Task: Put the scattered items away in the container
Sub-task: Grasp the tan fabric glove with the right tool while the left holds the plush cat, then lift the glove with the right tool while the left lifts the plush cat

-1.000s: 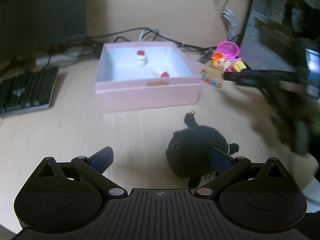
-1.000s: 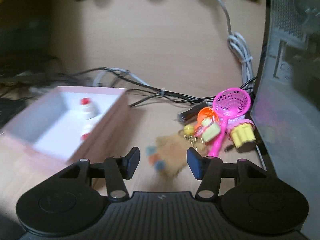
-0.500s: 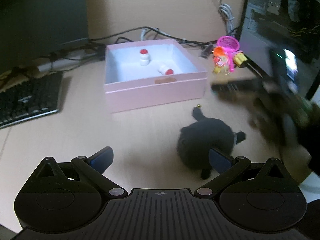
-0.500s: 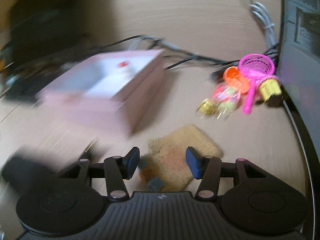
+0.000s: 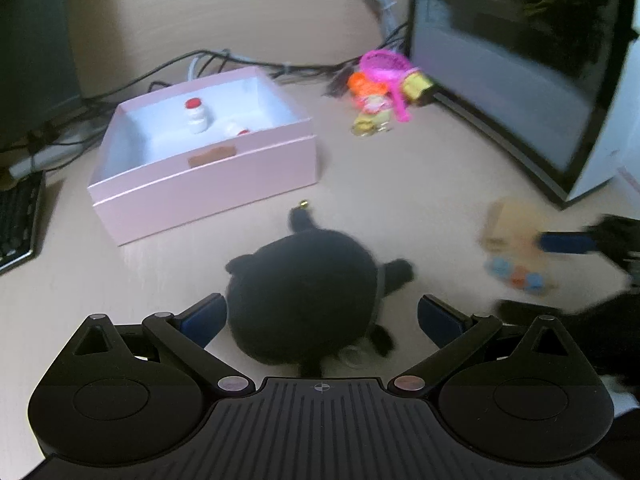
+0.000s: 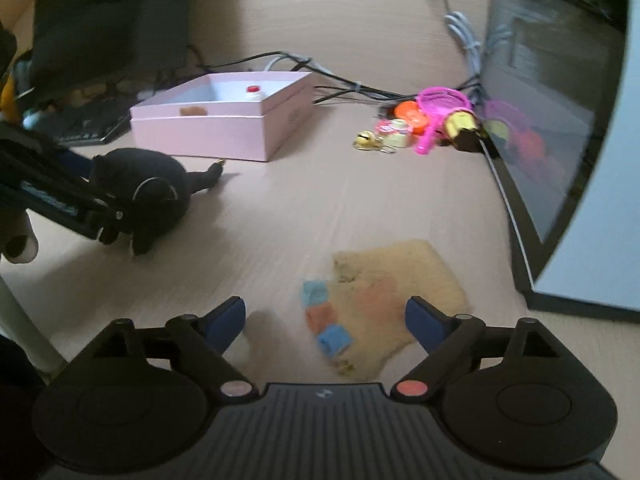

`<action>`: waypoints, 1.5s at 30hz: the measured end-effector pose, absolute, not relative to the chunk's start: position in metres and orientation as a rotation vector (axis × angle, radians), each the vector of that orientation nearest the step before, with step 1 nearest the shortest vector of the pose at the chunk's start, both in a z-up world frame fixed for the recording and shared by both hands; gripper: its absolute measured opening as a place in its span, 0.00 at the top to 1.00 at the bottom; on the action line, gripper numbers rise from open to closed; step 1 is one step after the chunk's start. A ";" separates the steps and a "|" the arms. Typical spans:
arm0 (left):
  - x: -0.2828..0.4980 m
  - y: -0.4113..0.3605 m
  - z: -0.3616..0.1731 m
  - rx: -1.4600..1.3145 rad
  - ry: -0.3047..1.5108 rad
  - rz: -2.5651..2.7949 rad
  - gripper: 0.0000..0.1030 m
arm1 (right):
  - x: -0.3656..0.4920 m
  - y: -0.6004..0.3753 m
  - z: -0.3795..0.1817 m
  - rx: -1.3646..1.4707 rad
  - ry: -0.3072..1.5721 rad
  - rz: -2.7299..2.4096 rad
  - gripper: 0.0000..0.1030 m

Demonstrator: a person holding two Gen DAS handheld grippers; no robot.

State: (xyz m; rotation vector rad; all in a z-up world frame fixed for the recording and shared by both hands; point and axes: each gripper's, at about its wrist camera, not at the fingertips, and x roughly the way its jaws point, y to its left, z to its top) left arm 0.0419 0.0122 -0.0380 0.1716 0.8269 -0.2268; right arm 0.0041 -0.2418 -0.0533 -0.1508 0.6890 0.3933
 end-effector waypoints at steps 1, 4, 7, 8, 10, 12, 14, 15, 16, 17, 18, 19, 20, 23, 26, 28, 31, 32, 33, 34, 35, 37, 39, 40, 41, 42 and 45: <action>0.043 0.015 -0.040 0.184 0.827 -0.190 0.00 | 0.003 -0.243 -0.054 -0.144 0.688 0.392 0.12; 0.042 0.031 -0.042 0.189 0.833 -0.121 0.00 | 0.003 -0.243 -0.055 -0.135 0.690 0.402 0.05; 0.043 0.047 -0.040 0.173 0.852 -0.068 0.00 | 0.003 -0.243 -0.056 -0.138 0.684 0.402 0.04; 0.043 0.050 -0.038 0.157 0.859 -0.068 0.00 | 0.003 -0.242 -0.055 -0.135 0.676 0.394 0.04; 0.042 0.053 -0.033 0.126 0.862 -0.075 0.00 | 0.002 -0.246 -0.051 -0.124 0.639 0.349 0.04; 0.040 0.050 -0.028 0.123 0.850 -0.084 0.00 | 0.002 -0.251 -0.045 -0.108 0.605 0.293 0.04; 0.038 0.046 -0.025 0.127 0.839 -0.099 0.00 | 0.008 -0.257 -0.044 -0.086 0.617 0.253 0.04; 0.037 0.044 -0.024 0.126 0.837 -0.106 0.00 | 0.012 -0.260 -0.046 -0.076 0.636 0.237 0.04; 0.038 0.042 -0.023 0.124 0.836 -0.113 0.00 | 0.017 -0.261 -0.049 -0.067 0.658 0.223 0.04; 0.038 0.041 -0.024 0.124 0.837 -0.117 0.00 | 0.021 -0.261 -0.052 -0.060 0.677 0.213 0.04; 0.039 0.040 -0.024 0.124 0.837 -0.120 0.00 | 0.023 -0.261 -0.054 -0.055 0.692 0.209 0.04; 0.039 0.039 -0.025 0.124 0.838 -0.124 0.00 | 0.025 -0.261 -0.057 -0.055 0.700 0.212 0.04; 0.040 0.039 -0.025 0.124 0.839 -0.126 0.00 | 0.026 -0.259 -0.058 -0.059 0.701 0.219 0.04; 0.040 0.039 -0.026 0.121 0.842 -0.133 0.00 | 0.027 -0.249 -0.062 -0.085 0.704 0.251 0.08; 0.042 0.038 -0.026 0.109 0.828 -0.160 0.00 | 0.027 -0.236 -0.061 -0.115 0.686 0.311 0.27; 0.041 0.037 -0.025 0.102 0.810 -0.194 0.00 | 0.026 -0.226 -0.059 -0.145 0.675 0.343 0.33; 0.043 0.032 -0.028 0.129 0.782 -0.227 0.00 | 0.021 -0.215 -0.059 -0.181 0.657 0.380 0.36; 0.044 0.030 -0.030 0.149 0.776 -0.221 0.00 | 0.019 -0.213 -0.058 -0.190 0.652 0.388 0.37; 0.047 0.028 -0.032 0.170 0.771 -0.213 0.00 | 0.018 -0.211 -0.058 -0.196 0.650 0.394 0.38; 0.050 0.027 -0.034 0.192 0.766 -0.200 0.00 | 0.017 -0.210 -0.058 -0.198 0.649 0.399 0.39; 0.054 0.025 -0.036 0.206 0.765 -0.187 0.00 | 0.017 -0.210 -0.058 -0.200 0.648 0.401 0.39; 0.063 0.023 -0.040 0.226 0.764 -0.154 0.00 | 0.016 -0.211 -0.057 -0.204 0.647 0.402 0.41; 0.069 0.023 -0.041 0.243 0.761 -0.131 0.00 | 0.014 -0.212 -0.057 -0.209 0.645 0.400 0.41; 0.070 0.024 -0.040 0.250 0.760 -0.138 0.00 | 0.014 -0.213 -0.057 -0.208 0.647 0.400 0.40; 0.069 0.026 -0.038 0.250 0.756 -0.154 0.00 | 0.014 -0.215 -0.057 -0.205 0.648 0.399 0.40; 0.066 0.028 -0.036 0.244 0.756 -0.177 0.00 | 0.014 -0.217 -0.057 -0.201 0.650 0.396 0.40; 0.057 0.035 -0.034 0.209 0.771 -0.266 0.00 | 0.015 -0.222 -0.058 -0.182 0.655 0.389 0.36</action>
